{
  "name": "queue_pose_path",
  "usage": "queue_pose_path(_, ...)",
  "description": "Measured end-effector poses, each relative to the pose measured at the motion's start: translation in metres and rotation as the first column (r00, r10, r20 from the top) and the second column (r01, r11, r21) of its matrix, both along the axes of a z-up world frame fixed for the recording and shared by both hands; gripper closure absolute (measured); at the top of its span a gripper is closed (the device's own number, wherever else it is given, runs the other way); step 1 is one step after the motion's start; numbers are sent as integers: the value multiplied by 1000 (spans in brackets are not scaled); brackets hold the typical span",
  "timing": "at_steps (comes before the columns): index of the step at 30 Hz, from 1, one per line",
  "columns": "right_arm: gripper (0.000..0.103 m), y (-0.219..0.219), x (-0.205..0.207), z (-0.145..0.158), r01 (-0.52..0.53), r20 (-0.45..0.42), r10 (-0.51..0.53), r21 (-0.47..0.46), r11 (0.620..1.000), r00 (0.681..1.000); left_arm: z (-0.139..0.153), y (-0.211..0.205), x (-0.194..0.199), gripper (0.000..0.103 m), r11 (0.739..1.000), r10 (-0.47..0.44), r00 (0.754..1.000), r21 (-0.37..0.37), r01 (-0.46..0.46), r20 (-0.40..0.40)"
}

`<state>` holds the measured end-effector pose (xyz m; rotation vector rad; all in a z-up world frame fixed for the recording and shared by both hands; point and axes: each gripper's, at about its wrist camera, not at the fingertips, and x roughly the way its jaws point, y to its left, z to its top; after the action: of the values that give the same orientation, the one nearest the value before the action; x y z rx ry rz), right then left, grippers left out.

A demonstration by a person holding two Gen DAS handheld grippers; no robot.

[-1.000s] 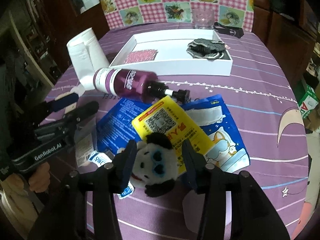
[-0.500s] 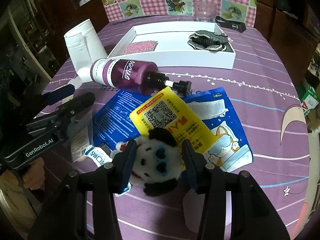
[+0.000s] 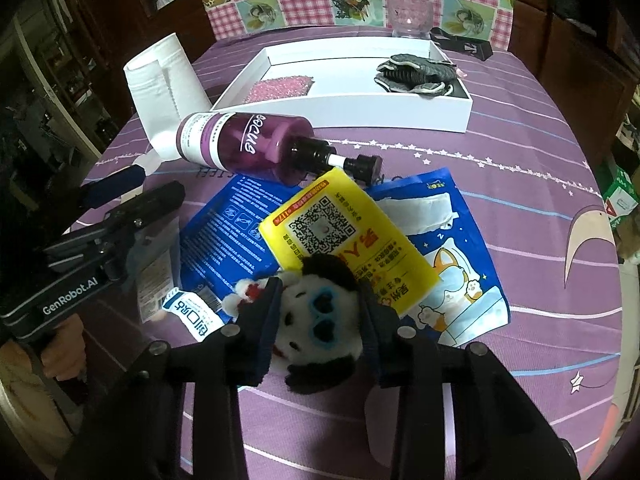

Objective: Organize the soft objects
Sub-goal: 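Hold the panda plush gripped in the right tool above the packets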

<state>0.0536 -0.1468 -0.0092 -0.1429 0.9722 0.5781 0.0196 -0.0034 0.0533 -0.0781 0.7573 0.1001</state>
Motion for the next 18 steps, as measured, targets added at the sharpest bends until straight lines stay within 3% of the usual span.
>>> queue_pose_path(18,71,-3,-1,3,8,3,-8,26,1000,1000,-2,-2,-1,40,1000,-12,1000,1,12,-2)
